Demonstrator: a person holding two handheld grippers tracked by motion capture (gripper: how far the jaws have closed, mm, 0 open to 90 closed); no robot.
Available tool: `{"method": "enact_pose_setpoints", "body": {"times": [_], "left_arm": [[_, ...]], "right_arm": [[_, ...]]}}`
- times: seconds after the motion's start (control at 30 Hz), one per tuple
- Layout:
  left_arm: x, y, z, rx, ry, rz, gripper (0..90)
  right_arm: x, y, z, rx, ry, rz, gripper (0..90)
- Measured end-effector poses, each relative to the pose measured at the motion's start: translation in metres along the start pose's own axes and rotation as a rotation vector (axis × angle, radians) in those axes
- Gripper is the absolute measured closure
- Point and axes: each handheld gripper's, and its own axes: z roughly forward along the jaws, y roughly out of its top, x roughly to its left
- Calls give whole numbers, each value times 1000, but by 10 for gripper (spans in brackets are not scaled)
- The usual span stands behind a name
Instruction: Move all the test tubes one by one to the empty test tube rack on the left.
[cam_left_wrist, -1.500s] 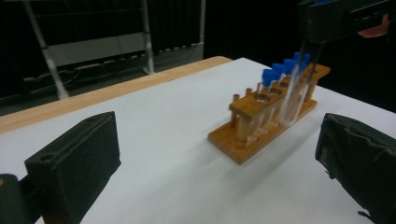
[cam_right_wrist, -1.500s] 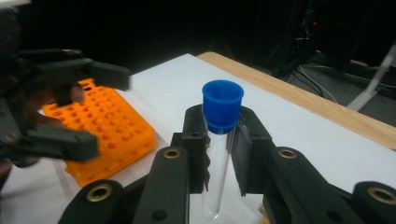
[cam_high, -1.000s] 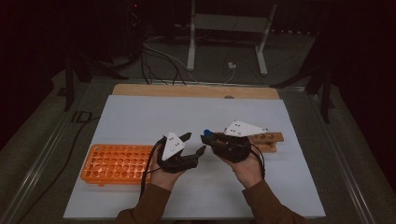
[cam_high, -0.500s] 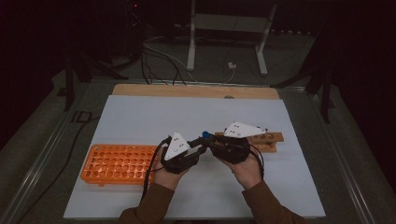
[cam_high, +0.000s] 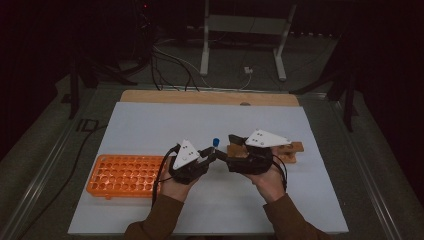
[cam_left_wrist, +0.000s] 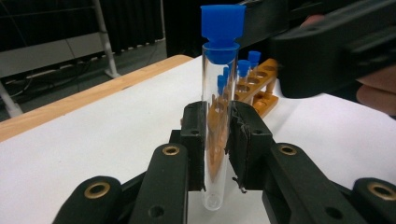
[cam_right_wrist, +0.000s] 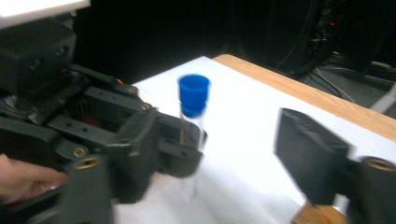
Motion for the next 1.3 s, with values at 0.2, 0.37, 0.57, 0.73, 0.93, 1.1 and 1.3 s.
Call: {"method": "enact_pose_setpoints", "body": {"times": [0.2,0.37,0.57,0.73,0.93,1.1,1.3], "left_arm": [[4,-1,-3,0,15,-2,770],[8,-3,-7,-2,29,-9,770],[14,-6,-13,-7,50,-19,769],[21,-8,-20,-5,73,-27,769],[30,-13,-29,-10,104,-43,769],[37,-16,-36,-10,130,-51,769],[45,-22,-45,-9,162,-65,768]], "right_arm": [[-4,-5,-4,16,-51,-16,62],[-8,-12,-6,39,-80,-21,0],[-14,-20,-12,46,-120,-16,0],[-20,-26,-18,39,-142,-7,0],[-31,-34,-29,23,-174,20,0],[-39,-40,-40,9,-202,44,0],[-47,-46,-49,-2,-227,72,0]]}}
